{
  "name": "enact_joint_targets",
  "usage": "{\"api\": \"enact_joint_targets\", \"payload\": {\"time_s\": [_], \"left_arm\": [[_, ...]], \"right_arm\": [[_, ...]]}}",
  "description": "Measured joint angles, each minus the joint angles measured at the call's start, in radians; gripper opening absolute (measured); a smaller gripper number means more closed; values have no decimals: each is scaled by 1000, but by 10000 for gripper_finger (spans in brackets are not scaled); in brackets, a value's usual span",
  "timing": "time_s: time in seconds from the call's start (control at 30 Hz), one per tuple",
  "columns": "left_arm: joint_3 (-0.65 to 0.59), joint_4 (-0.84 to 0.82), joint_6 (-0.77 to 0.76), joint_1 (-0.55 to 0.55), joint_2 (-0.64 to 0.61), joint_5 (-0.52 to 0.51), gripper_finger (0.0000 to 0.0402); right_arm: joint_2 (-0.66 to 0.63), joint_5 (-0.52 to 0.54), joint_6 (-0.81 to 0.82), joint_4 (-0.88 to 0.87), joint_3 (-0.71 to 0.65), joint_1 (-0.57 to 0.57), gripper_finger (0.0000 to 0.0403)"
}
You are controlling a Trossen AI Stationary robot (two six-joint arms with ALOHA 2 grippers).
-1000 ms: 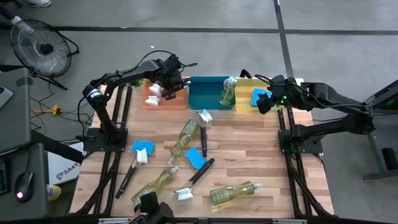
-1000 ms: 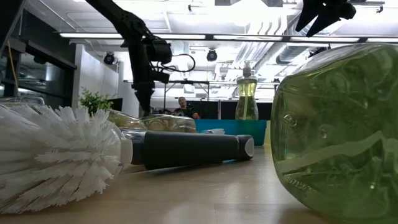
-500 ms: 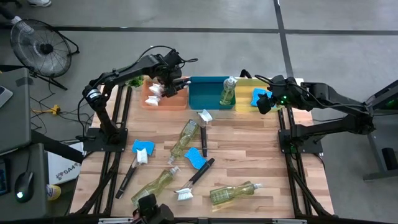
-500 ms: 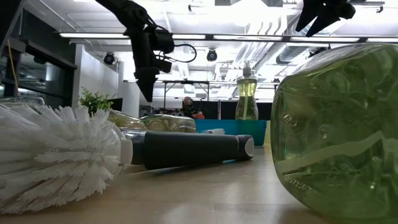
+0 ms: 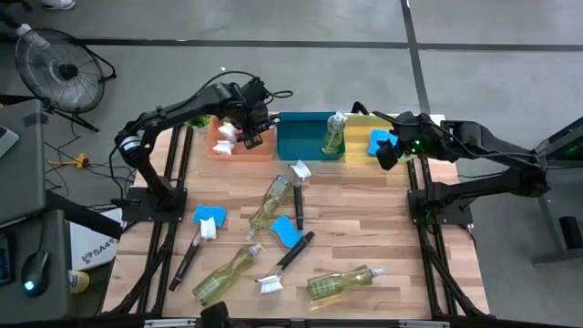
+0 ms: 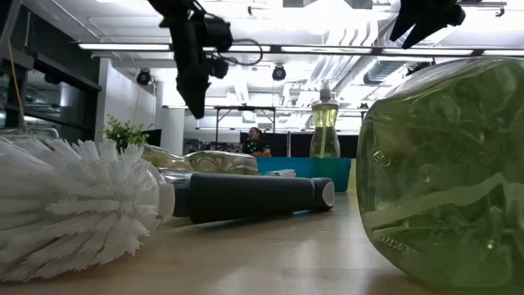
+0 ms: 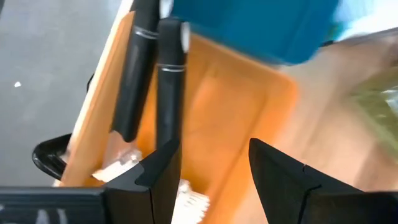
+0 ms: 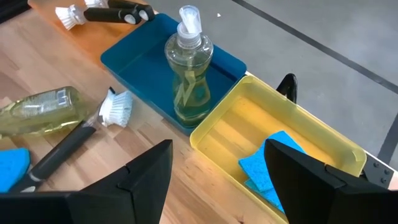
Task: Pick & Place Kitchen Sink Supplies
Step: Put the cleaning brush into the orange bin
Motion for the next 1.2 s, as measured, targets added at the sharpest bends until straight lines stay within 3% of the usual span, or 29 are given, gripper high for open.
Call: {"api": "enact_joint_targets", "payload": {"time_s": [0.47,1.2], "left_arm": [[0,-77,-239,-151,-155,-59,182],[-1,-212,-590,-406,-157,-116,182]], "right_arm": [[0,-43,-40,0,0,0,248],[0,-135,-104,0,0,0,248]]}}
